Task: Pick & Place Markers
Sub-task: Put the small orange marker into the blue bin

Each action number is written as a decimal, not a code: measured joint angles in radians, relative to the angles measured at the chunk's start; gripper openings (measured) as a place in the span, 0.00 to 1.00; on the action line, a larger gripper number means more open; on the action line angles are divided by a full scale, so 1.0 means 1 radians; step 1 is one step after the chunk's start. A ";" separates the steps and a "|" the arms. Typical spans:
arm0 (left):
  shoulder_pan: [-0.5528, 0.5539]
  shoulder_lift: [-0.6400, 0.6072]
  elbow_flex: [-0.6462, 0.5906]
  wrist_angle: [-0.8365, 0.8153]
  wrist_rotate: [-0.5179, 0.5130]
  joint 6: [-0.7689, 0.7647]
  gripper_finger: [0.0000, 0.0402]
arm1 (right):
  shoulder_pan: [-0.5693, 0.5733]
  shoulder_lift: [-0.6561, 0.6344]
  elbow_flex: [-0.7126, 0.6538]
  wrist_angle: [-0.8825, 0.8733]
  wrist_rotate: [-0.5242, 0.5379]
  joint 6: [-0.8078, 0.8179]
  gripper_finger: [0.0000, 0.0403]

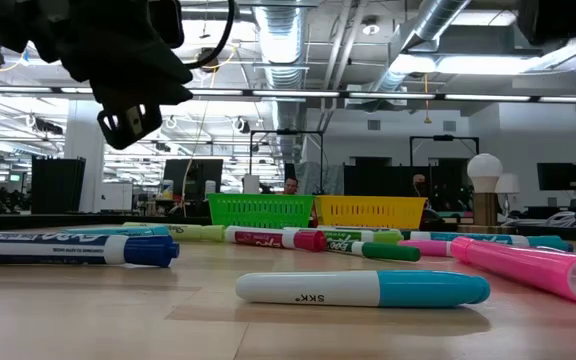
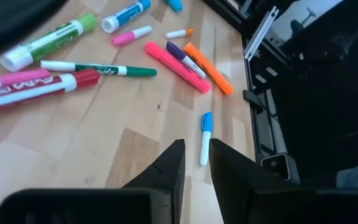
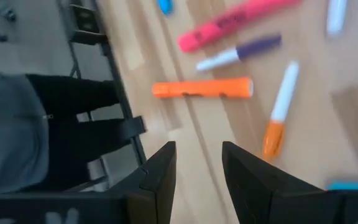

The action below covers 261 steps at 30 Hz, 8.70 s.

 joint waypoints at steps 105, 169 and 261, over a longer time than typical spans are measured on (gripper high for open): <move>0.083 0.000 0.001 0.054 -0.001 0.221 0.18 | -0.014 0.237 -0.003 -0.004 0.177 0.149 0.04; 0.264 0.000 0.001 0.060 -0.001 0.266 0.18 | -0.082 0.430 0.028 -0.081 0.271 0.045 0.15; 0.426 0.196 0.315 0.467 0.076 -0.157 0.46 | -0.429 0.085 0.021 0.860 0.430 -0.330 0.15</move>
